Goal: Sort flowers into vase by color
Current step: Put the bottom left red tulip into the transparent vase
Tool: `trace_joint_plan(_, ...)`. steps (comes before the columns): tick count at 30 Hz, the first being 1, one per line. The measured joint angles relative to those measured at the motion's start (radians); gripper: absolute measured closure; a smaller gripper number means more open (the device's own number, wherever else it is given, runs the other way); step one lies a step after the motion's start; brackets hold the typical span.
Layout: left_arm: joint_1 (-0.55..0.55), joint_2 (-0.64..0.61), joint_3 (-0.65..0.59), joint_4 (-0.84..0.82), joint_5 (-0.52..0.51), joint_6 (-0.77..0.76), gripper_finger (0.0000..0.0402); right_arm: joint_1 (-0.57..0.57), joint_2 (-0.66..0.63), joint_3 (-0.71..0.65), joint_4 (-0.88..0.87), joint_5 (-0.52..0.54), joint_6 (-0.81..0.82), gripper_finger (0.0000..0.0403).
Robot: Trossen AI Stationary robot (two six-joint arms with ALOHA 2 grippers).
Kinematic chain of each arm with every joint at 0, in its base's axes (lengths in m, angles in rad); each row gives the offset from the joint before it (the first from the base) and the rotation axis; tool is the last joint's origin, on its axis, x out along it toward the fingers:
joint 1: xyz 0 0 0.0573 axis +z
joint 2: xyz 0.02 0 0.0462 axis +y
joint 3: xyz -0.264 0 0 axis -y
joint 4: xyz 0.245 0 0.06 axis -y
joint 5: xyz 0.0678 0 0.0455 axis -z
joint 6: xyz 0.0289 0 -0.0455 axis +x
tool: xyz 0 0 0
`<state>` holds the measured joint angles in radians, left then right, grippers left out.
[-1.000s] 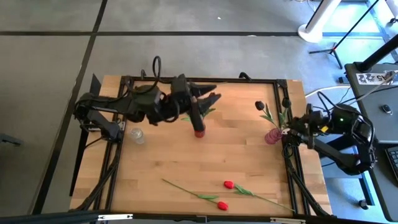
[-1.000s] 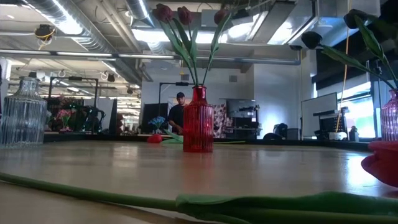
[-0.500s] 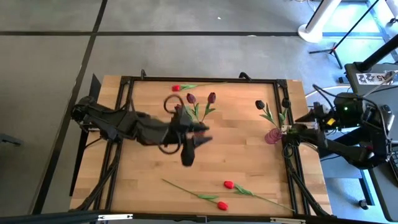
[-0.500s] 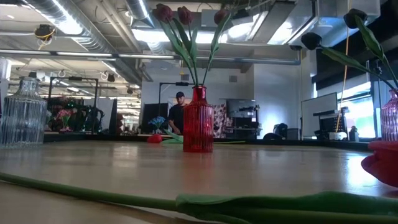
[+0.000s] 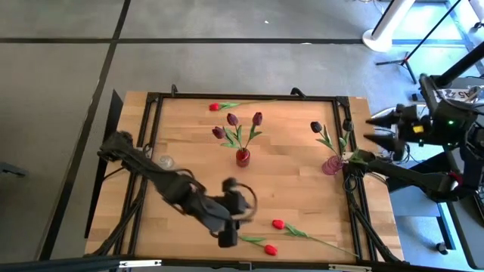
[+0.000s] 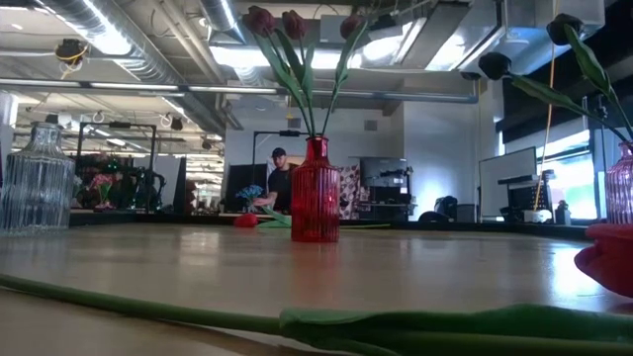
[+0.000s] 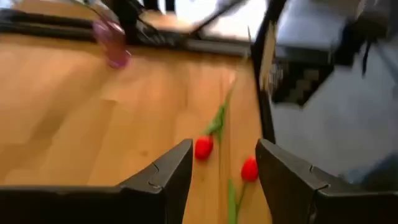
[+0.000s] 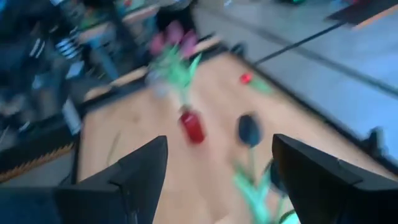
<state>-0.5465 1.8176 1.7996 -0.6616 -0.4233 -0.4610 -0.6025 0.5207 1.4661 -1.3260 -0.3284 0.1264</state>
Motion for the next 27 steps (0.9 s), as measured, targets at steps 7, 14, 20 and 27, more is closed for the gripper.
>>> trace_joint_plan(7, 0.007, 0.213, 0.0, 0.102, 0.125, 0.129, 0.023, 0.0, 0.0, -0.014, 0.042, 0.11, 0.13, 0.0114)
trace_joint_plan(14, 0.014, 0.396, 0.0, 0.123, 0.265, 0.115, 0.023, 0.0, -0.001, -0.014, 0.046, 0.029, 0.162, 0.0114)
trace_joint_plan(20, -0.016, 0.509, 0.0, 0.134, 0.315, 0.113, 0.023, 0.0, 0.004, -0.014, 0.053, 0.029, 0.151, 0.0114)
trace_joint_plan(27, -0.014, 0.541, 0.002, 0.148, 0.295, 0.07, 0.023, 0.0, 0.004, -0.014, 0.053, 0.029, 0.13, 0.0114)
